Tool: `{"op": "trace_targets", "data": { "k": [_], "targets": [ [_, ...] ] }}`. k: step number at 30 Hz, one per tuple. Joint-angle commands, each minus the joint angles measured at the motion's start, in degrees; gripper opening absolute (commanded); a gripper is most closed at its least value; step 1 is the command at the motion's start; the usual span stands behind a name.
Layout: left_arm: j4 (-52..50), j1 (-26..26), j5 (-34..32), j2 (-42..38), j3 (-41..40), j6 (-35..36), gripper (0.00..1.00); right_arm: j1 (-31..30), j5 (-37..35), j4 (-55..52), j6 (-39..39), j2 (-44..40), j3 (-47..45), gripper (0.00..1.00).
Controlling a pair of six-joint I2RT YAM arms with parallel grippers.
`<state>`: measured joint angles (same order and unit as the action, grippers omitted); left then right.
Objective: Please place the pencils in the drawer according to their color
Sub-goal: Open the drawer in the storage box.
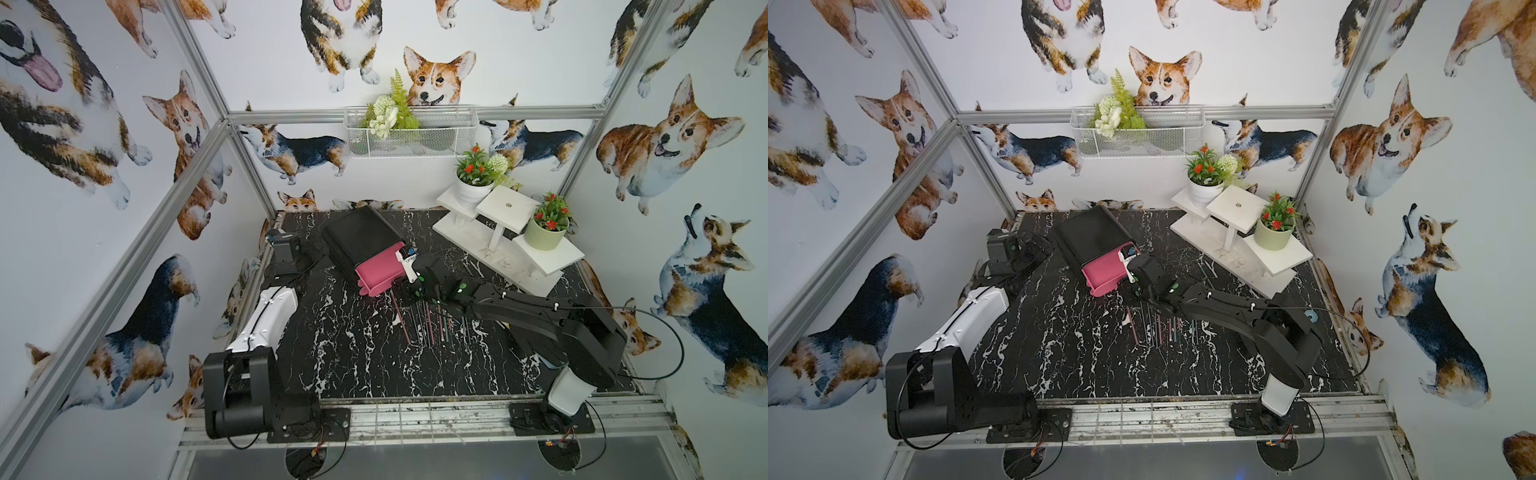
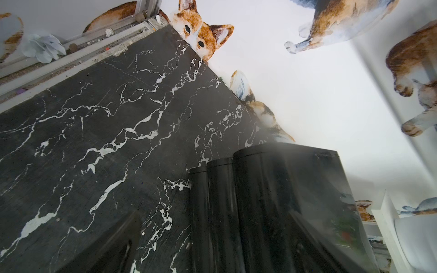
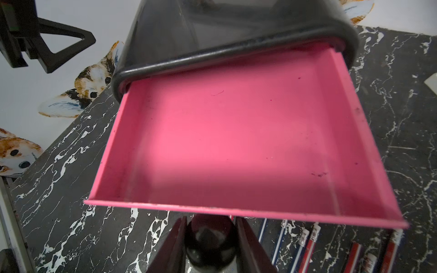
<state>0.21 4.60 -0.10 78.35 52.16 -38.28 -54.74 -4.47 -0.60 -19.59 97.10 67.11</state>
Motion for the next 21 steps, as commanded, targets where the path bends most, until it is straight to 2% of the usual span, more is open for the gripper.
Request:
{"op": "trace_targets", "data": {
  "k": [1,17,21],
  "targets": [
    [-0.2,0.1,-0.5,-0.5,0.5,0.9,1.00,-0.1,-0.5,1.1,-0.6,-0.7,-0.7,0.00],
    [-0.3,0.1,-0.9,-0.9,0.3,1.0,1.00,-0.4,-1.2,1.1,-0.6,-0.1,-1.5,0.00],
    [-0.4,0.1,-0.9,-1.0,0.3,1.0,1.00,-0.4,-1.8,1.3,-0.9,-0.2,-1.8,0.15]
  ]
}}
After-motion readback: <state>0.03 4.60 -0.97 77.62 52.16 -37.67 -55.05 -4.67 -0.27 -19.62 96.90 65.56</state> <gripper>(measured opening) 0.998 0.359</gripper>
